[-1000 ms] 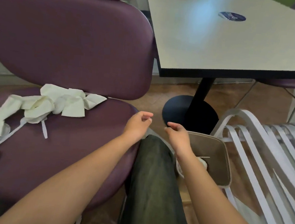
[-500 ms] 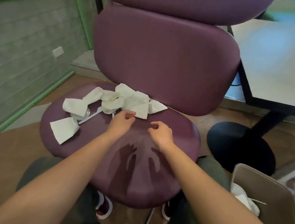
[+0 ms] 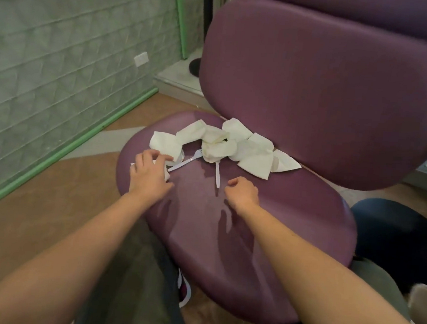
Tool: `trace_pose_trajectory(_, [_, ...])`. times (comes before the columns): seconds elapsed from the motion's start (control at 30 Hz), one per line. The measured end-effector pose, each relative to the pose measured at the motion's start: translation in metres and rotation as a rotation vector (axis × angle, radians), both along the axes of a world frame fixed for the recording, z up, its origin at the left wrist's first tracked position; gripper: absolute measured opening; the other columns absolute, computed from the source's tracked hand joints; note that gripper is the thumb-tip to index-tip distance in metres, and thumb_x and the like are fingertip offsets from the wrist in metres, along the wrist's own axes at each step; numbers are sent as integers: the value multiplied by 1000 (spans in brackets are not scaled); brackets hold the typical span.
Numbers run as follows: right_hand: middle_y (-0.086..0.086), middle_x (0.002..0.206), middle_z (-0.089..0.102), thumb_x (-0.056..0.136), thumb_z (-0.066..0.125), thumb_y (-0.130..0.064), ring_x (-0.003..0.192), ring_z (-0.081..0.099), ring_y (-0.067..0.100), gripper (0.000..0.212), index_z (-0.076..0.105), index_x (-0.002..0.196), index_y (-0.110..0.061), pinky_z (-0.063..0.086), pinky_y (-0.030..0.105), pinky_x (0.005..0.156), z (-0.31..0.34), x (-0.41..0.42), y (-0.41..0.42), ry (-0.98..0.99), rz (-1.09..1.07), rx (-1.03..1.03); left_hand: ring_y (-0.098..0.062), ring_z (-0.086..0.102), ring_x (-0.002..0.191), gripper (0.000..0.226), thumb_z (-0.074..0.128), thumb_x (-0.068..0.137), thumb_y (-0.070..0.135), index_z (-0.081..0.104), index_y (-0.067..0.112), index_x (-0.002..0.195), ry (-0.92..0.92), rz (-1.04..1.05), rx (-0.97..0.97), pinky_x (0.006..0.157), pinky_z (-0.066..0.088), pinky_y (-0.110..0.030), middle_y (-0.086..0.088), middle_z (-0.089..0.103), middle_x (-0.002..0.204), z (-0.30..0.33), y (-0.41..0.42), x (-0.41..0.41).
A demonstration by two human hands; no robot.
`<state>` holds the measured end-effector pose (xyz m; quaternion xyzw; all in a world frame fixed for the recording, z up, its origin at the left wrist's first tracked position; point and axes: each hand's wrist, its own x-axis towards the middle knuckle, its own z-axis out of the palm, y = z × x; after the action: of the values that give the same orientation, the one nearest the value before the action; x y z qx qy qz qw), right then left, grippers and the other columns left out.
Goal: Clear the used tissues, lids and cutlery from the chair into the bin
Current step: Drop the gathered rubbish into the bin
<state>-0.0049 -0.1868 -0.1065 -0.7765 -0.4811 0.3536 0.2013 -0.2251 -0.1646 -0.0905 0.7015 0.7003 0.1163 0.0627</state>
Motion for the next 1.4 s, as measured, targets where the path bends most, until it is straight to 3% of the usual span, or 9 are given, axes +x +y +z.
trace_pose_trajectory(0.27, [3, 118, 64, 90, 62, -37, 112, 58, 25, 33, 61, 115, -16, 44, 30, 80, -17, -16, 38, 53, -49, -29, -31, 23, 144, 79, 73, 80, 38, 30, 32, 145, 71, -11, -112, 116, 19, -48, -8, 33, 151, -25, 14, -25])
trace_pose_trajectory(0.43, [7, 81, 69, 88, 65, -35, 67, 61, 27, 28, 71, 92, -8, 56, 34, 71, -23, -25, 58, 98, -68, -98, -28, 44, 124, 61, 67, 84, 39, 39, 31, 138, 103, -13, -46, 106, 31, -50, -5, 48, 132, -29, 17, -30])
trace_pose_trajectory(0.6, [13, 79, 69, 85, 70, -17, 58, 58, 28, 8, 73, 88, -10, 57, 37, 67, -20, -18, 58, 200, -165, -173, -30, 43, 117, 52, 61, 90, 38, 39, 38, 137, -35, 16, -69, 89, 43, -48, -5, 42, 126, -19, 16, -26])
trace_pose_trajectory(0.7, [14, 70, 60, 86, 69, -12, 49, 48, 23, 18, 71, 100, 0, 50, 33, 58, -20, -8, 50, 262, -176, -259, -30, 41, 119, 46, 59, 89, 41, 42, 34, 131, -109, 72, -53, 89, 42, -48, -4, 39, 127, -8, 14, -14])
trace_pose_trajectory(0.83, [15, 83, 62, 87, 65, -8, 59, 53, 23, 21, 67, 106, 1, 48, 31, 59, -15, 7, 32, 289, -113, -304, -28, 36, 121, 46, 58, 86, 48, 40, 37, 126, -165, 83, -11, 91, 36, -46, -3, 42, 129, 13, 10, 14])
trace_pose_trajectory(1.07, [4, 72, 53, 89, 58, -4, 57, 49, 16, 13, 55, 84, -15, 44, 27, 54, -4, 46, -15, 360, -78, -269, -26, 31, 132, 84, 68, 63, 58, 30, 42, 135, -532, 91, -304, 106, 28, -46, 7, 39, 139, 28, -1, 76])
trace_pose_trajectory(1.17, [16, 72, 55, 81, 54, 3, 52, 47, 24, 18, 53, 70, -10, 37, 24, 45, 1, 67, -40, 323, -108, -271, -25, 40, 129, 89, 62, 46, 64, 33, 42, 128, -693, 61, -437, 109, 31, -48, 3, 38, 142, 29, -13, 108])
trace_pose_trajectory(1.27, [16, 68, 55, 76, 49, -1, 52, 46, 25, 13, 51, 69, -11, 35, 25, 44, 7, 88, -64, 328, -203, -184, -25, 46, 118, 77, 66, 57, 54, 38, 33, 126, -846, 14, -571, 95, 38, -35, -7, 43, 135, 33, -27, 143])
trace_pose_trajectory(1.4, [8, 64, 57, 77, 55, -8, 52, 51, 25, 10, 51, 82, -17, 45, 32, 52, 20, 118, -90, 346, -364, -47, -33, 55, 120, 81, 61, 69, 69, 45, 20, 131, -920, -32, -782, 95, 45, -44, -13, 57, 128, 36, -39, 193])
